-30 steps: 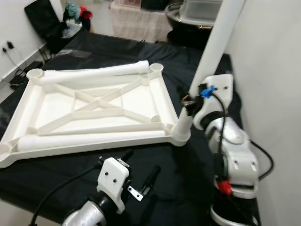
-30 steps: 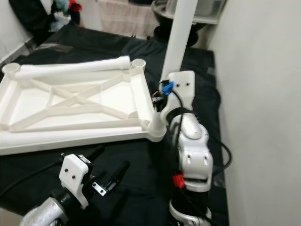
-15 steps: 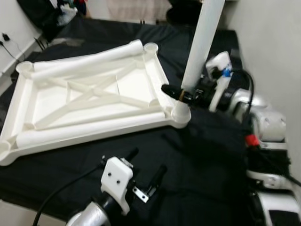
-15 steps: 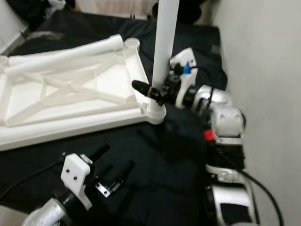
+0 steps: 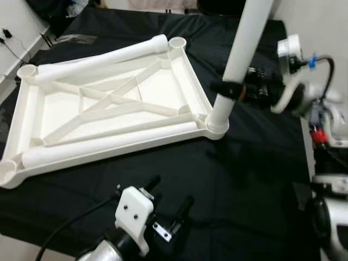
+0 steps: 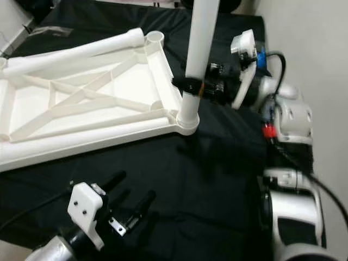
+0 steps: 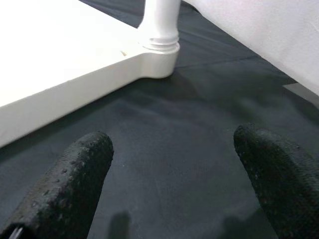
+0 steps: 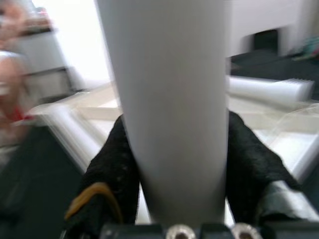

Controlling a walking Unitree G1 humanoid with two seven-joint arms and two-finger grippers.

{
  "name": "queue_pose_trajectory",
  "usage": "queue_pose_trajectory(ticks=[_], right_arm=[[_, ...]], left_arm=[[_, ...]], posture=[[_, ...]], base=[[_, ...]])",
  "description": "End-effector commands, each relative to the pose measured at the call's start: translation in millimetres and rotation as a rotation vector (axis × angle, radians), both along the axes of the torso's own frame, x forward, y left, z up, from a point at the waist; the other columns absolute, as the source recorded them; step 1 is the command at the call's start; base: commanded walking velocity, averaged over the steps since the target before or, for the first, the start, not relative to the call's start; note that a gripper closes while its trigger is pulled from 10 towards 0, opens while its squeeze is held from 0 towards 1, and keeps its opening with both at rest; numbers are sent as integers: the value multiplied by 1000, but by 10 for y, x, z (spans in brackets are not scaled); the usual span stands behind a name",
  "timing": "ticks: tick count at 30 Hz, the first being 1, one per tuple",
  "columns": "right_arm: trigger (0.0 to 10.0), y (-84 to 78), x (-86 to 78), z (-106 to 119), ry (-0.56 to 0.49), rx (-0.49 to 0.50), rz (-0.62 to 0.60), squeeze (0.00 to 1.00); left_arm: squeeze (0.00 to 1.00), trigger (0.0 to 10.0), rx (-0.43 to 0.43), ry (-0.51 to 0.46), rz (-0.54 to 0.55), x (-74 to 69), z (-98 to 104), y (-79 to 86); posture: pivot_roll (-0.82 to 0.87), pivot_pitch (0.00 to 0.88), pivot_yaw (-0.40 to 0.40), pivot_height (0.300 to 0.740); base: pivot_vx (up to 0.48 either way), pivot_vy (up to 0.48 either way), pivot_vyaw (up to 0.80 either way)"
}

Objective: Building children table

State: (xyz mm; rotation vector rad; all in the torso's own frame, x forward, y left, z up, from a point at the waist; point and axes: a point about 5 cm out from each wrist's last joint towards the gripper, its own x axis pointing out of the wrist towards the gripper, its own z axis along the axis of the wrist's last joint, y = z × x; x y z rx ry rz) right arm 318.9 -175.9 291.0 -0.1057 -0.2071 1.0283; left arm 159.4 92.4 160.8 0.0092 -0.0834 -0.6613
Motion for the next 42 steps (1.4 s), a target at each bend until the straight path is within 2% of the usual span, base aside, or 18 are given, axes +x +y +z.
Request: queue_pose_trajectory(ticks=[1, 2, 4, 5, 8, 10, 16, 18, 19, 20, 21, 24, 29, 30, 31, 32, 39, 42], right_arm=[[0, 165, -22, -224, 86, -22, -208, 0], [0, 165, -22, -224, 86, -22, -208, 0], [0, 118, -110, -553, 143, 39, -795, 0], [0, 213, -280, -757, 211, 97, -927, 0], [0, 281, -387, -862, 258, 139, -972, 0], [10000, 598, -434, -1005, 375, 185, -848, 0], [10000, 531, -52, -775, 307, 119, -672, 0], [10000, 499, 82, -352, 180, 253, -390, 0], [10000, 499, 82, -352, 180, 253, -390, 0], [10000, 484, 58, -187, 138, 278, -218, 1000], [10000, 470, 27, -91, 112, 284, -107, 1000], [10000, 219, 153, 11, 32, 125, -26, 1000], [10000, 70, 249, 114, 14, 79, 34, 1000], [10000, 21, 310, 159, 6, 56, 42, 549], [10000, 21, 310, 159, 6, 56, 42, 549], [0, -4, 435, 246, -13, 80, -28, 0], [0, 37, 253, 192, -47, 94, -111, 0], [0, 148, 117, -19, 3, 7, -284, 0]], left_arm=[[0, 10000, -1, 16, 3, 14, -61, 1], [0, 10000, -1, 16, 3, 14, -61, 1], [0, 10000, 6, 11, 9, 73, -104, 16], [0, 10000, 8, 7, 11, 109, -122, 16], [0, 10000, 9, 5, 12, 137, -134, 13], [0, 10000, 12, 1, 16, 203, -165, 10], [0, 10000, 11, -5, 22, 235, -153, 14], [0, 10000, 7, -11, 22, 213, -125, 13], [0, 10000, 7, -11, 22, 213, -125, 13], [0, 10000, 5, -13, 20, 189, -110, 14], [0, 10000, 4, -14, 19, 172, -101, 15], [0, 10000, 2, -9, 11, 118, -72, 19], [0, 10000, 2, -6, 4, 70, -47, 20], [0, 10000, 1, -6, 2, 49, -36, 19], [0, 10000, 1, -6, 2, 49, -36, 19], [0, 10000, -1, -3, 0, 32, -30, 17], [0, 10000, -2, -9, 13, 67, -50, 2], [0, 10000, -1, -16, 12, 121, -74, 9]], posture=[[67, 226, -60, 740], [67, 226, -60, 740], [50, 195, -66, 740], [48, 170, -67, 740], [49, 165, -66, 740], [50, 129, -58, 740], [61, 143, -59, 740], [75, 168, -57, 740], [75, 168, -57, 740], [82, 193, -48, 740], [82, 193, -48, 740], [108, 235, -36, 740], [106, 261, -23, 740], [107, 261, -24, 740], [107, 261, -24, 740], [107, 261, -30, 740], [86, 239, -51, 740], [40, 205, -51, 740]], base=[[0, 0, 0], [0, 0, 0], [0, 0, 0], [0, 0, 0], [0, 0, 0], [0, 0, 0], [0, 0, 0], [0, 0, 0], [0, 0, 0], [0, 0, 0], [0, 0, 0], [0, 0, 0], [0, 0, 0], [0, 0, 0], [0, 0, 0], [0, 0, 0], [0, 0, 0], [0, 0, 0]])
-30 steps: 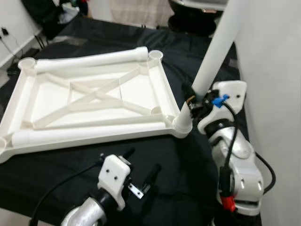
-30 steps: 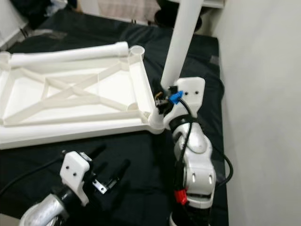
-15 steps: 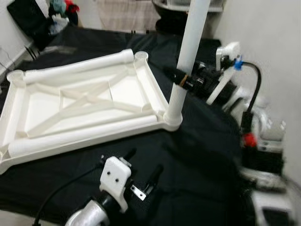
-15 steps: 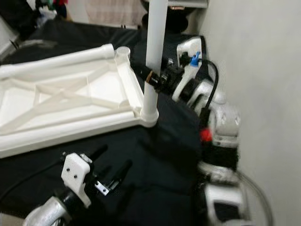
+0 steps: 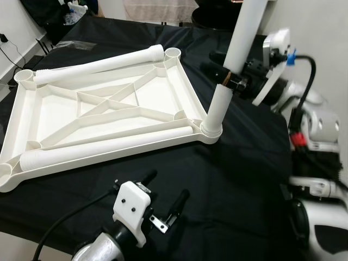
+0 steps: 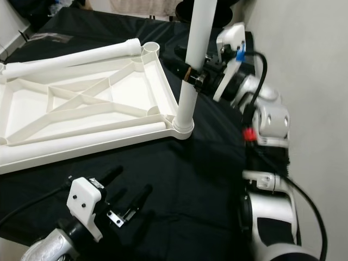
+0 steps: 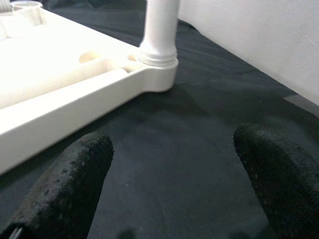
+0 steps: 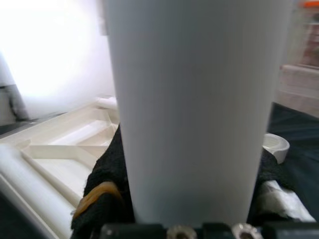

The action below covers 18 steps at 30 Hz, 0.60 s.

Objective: Building children table

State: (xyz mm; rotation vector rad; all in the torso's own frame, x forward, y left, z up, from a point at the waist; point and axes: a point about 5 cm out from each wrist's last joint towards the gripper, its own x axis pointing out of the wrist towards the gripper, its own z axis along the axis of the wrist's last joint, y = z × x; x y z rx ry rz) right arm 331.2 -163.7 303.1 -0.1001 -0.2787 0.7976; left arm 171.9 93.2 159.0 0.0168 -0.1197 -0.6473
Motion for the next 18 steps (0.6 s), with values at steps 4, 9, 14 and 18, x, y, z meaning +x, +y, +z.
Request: queue_pose_trajectory(ticks=[4, 9, 14, 18], right_arm=[[0, 40, -104, -470, 66, -206, -540, 0], [0, 296, -300, -811, 157, -173, -642, 0], [10000, 456, -271, -922, 334, -21, -588, 0], [10000, 319, -132, -751, 346, 3, -551, 0]], left_arm=[[0, 10000, 7, 23, -6, 56, -90, 17], [0, 10000, 11, 22, -3, 107, -115, 23], [0, 10000, 20, 16, 14, 129, -134, 33], [0, 10000, 21, 19, 9, 48, -92, 52]], posture=[[24, 183, -48, 740], [11, 148, -32, 740], [45, 167, -27, 740], [61, 205, -18, 740]], base=[[0, 0, 0], [0, 0, 0], [0, 0, 0], [0, 0, 0]])
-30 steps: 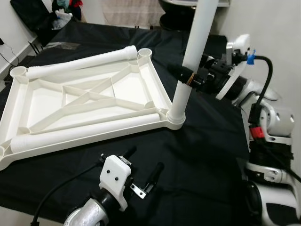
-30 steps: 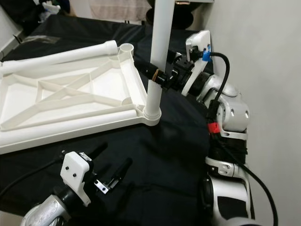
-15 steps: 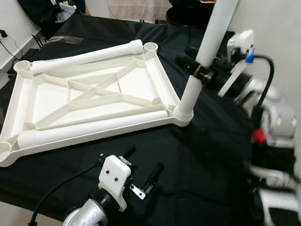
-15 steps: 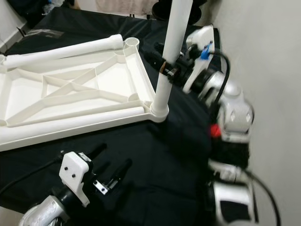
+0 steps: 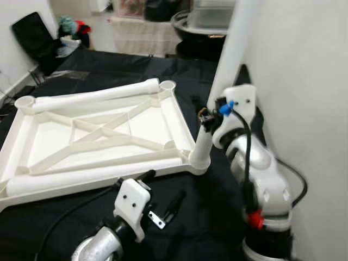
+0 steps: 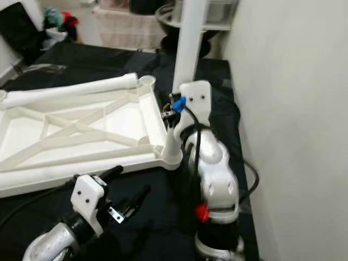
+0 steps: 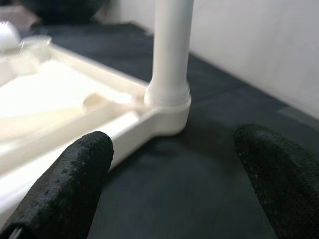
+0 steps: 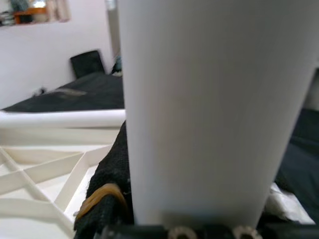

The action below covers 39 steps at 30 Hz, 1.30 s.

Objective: Building children table

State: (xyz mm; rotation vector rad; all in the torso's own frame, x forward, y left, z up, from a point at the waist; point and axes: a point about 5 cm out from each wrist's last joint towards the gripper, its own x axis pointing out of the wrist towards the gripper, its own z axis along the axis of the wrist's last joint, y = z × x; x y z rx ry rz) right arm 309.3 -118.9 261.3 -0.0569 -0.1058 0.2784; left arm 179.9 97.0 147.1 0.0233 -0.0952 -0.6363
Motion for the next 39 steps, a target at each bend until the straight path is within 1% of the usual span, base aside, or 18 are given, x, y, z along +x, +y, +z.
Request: queue_pose_trajectory(ticks=[1, 6, 8, 9, 13, 16, 22, 23, 24, 25, 26, 27, 31, 33, 34, 35, 36, 39], right_arm=[[10000, -129, 87, -333, 185, 1, -25, 0], [10000, -94, 42, -323, 184, -3, -17, 0], [10000, 19, 1, -283, 149, 21, 107, 0], [10000, 62, -10, -250, 134, 39, 199, 1000], [10000, 56, -18, -178, 91, 43, 309, 1000], [10000, -146, -15, -24, 26, 43, 523, 1000], [10000, -431, 78, 35, -13, -27, 671, 1000], [10000, -532, 128, 22, -2, -77, 752, 875], [10000, -532, 128, 22, -2, -77, 752, 875], [10000, -573, 162, -8, 26, -102, 789, 86], [10000, -573, 162, -8, 26, -102, 789, 86], [10000, -615, 207, -40, 47, -147, 816, 0], [10000, -751, 417, 104, 13, -156, 794, 0], [10000, -798, 434, 176, -5, -151, 806, 0], [4353, -853, 440, 232, -16, -152, 818, 0], [4353, -853, 440, 232, -16, -152, 818, 0], [0, -901, 430, 280, -26, -150, 835, 0], [0, -979, 375, 305, -28, -144, 901, 0]], left_arm=[[0, 10000, 8, -1, -3, -32, 27, 13], [0, 10000, 5, 15, -23, -107, 46, 15], [0, 10000, 5, 17, -26, -124, 50, 14], [0, 10000, 4, 17, -27, -131, 53, 11], [0, 10000, 3, 17, -28, -138, 59, 5], [0, 10000, 2, 21, -30, -153, 64, -8], [0, 10000, 2, 24, -32, -168, 76, -19], [0, 10000, 3, 24, -33, -180, 82, -20], [0, 10000, 3, 24, -33, -180, 82, -20], [0, 10000, 3, 24, -33, -187, 86, -20], [0, 10000, 3, 24, -33, -187, 86, -20], [0, 10000, 4, 24, -33, -193, 91, -20], [0, 10000, 5, 26, -31, -218, 103, -22], [0, 10000, 6, 27, -28, -224, 105, -21], [0, 10000, 6, 27, -25, -227, 106, -21], [0, 10000, 6, 27, -25, -227, 106, -21], [0, 10000, 6, 26, -23, -227, 107, -21], [0, 10000, 5, 25, -21, -211, 107, -26]], posture=[[61, 205, -18, 740], [71, 231, -5, 740], [73, 237, 1, 740], [72, 240, 2, 740], [76, 244, 3, 740], [78, 246, 2, 740], [90, 250, 0, 740], [96, 255, 1, 740], [96, 255, 1, 740], [106, 258, 4, 740], [106, 258, 4, 740], [107, 259, 4, 740], [139, 265, 1, 740], [140, 265, -2, 740], [141, 266, -4, 740], [141, 266, -4, 740], [141, 266, -4, 740], [124, 261, -7, 740]], base=[[0, 0, 0], [0, 0, 0], [0, 0, 0], [0, 0, 0], [0, 0, 0], [0, 0, 0], [0, 0, 0], [0, 0, 0], [0, 0, 0], [0, 0, 0], [0, 0, 0], [0, 0, 0], [0, 0, 0], [0, 0, 0], [0, 0, 0], [0, 0, 0], [0, 0, 0], [0, 0, 0]])
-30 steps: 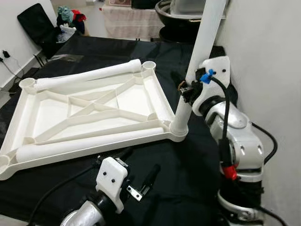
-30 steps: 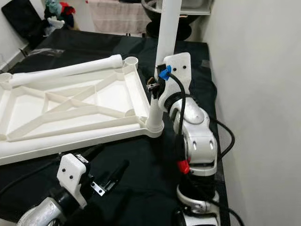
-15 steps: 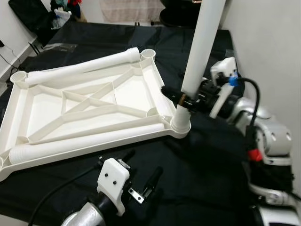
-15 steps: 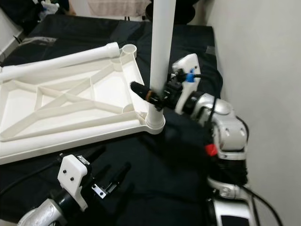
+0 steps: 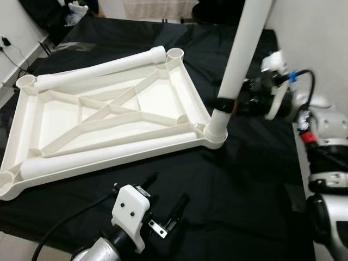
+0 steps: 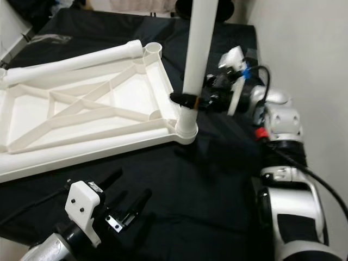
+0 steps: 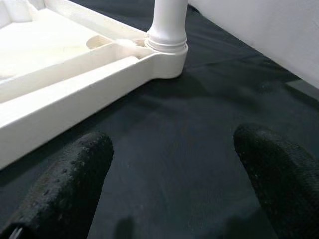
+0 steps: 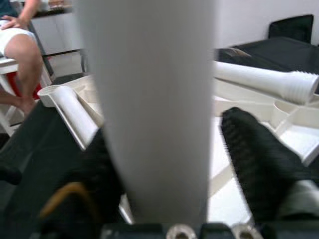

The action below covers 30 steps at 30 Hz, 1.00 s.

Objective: Building children table

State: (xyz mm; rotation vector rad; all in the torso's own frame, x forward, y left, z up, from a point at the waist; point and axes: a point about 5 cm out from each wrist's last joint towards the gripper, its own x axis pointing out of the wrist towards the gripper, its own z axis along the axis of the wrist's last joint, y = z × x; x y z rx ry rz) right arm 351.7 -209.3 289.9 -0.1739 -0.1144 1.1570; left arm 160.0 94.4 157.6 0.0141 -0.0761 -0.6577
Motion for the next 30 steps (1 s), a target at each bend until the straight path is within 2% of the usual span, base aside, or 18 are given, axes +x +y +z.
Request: queue_pose_trajectory(ticks=[1, 4, 8, 9, 10, 12, 13, 14, 15, 16, 17, 19, 24, 25, 27, 28, 29, 30], right_arm=[[0, -84, -69, 8, 3, 26, 44, 0], [0, -89, -108, -41, 13, 12, 70, 0], [0, -16, -254, -293, 51, -26, 110, 0], [0, 44, -321, -394, 73, -33, 95, 0], [0, 177, -356, -605, 118, -82, -26, 0], [0, 177, -356, -605, 118, -82, -26, 0], [0, 258, -380, -738, 137, -118, -118, 0], [0, 258, -380, -738, 137, -118, -118, 0], [0, 567, -524, -1070, 203, -67, -466, 0], [0, 745, -746, -1267, 239, -61, -731, 0], [0, 745, -746, -1267, 239, -61, -731, 0], [0, 838, -980, -1403, 325, -39, -990, 0], [0, 702, -757, -1206, 232, -48, -984, 0], [9255, 677, -691, -1138, 227, -39, -956, 0], [9255, 670, -663, -1103, 231, -33, -935, 0], [10000, 714, -635, -1056, 238, -24, -842, 0], [10000, 714, -635, -1056, 238, -24, -842, 0], [10000, 770, -612, -998, 254, 23, -733, 0]], left_arm=[[0, 10000, 7, 4, 0, -4, 0, -3], [0, 10000, 6, 4, -1, 7, -4, -7], [0, 10000, 4, 4, -3, 50, -29, -16], [0, 10000, 4, 4, -2, 65, -39, -17], [0, 10000, 4, 1, 1, 88, -52, -11], [0, 10000, 4, 1, 1, 88, -52, -11], [0, 10000, 4, -1, 3, 101, -59, -7], [0, 10000, 4, -1, 3, 101, -59, -7], [0, 10000, 6, -5, 7, 129, -73, 7], [0, 10000, 8, -9, 9, 162, -84, 17], [0, 10000, 8, -9, 9, 162, -84, 17], [0, 10000, 11, -11, 8, 209, -107, 32], [0, 10000, 2, -3, 0, 231, -112, 34], [0, 10000, 0, -4, -1, 220, -101, 33], [0, 10000, 0, -6, -1, 208, -91, 31], [0, 10000, -1, -9, 0, 194, -79, 31], [0, 10000, -1, -9, 0, 194, -79, 31], [0, 10000, -1, -11, 2, 177, -66, 29]], posture=[[124, 261, -7, 740], [117, 255, -7, 740], [95, 229, -24, 740], [91, 226, -27, 740], [77, 208, -38, 740], [77, 208, -38, 740], [77, 208, -38, 740], [77, 208, -38, 740], [42, 190, -41, 740], [30, 180, -21, 740], [30, 180, -21, 740], [13, 168, -12, 740], [12, 167, -19, 740], [16, 178, -19, 740], [17, 181, -19, 740], [20, 196, -17, 740], [20, 196, -17, 740], [24, 205, -15, 740]], base=[[0, 0, 0], [0, 0, 0], [0, 0, 0], [0, 0, 0], [0, 0, 0], [0, 0, 0], [0, 0, 0], [0, 0, 0], [0, 0, 0], [0, 0, 0], [0, 0, 0], [0, 0, 0], [0, 0, 0], [0, 0, 0], [0, 0, 0], [0, 0, 0], [0, 0, 0], [0, 0, 0]])
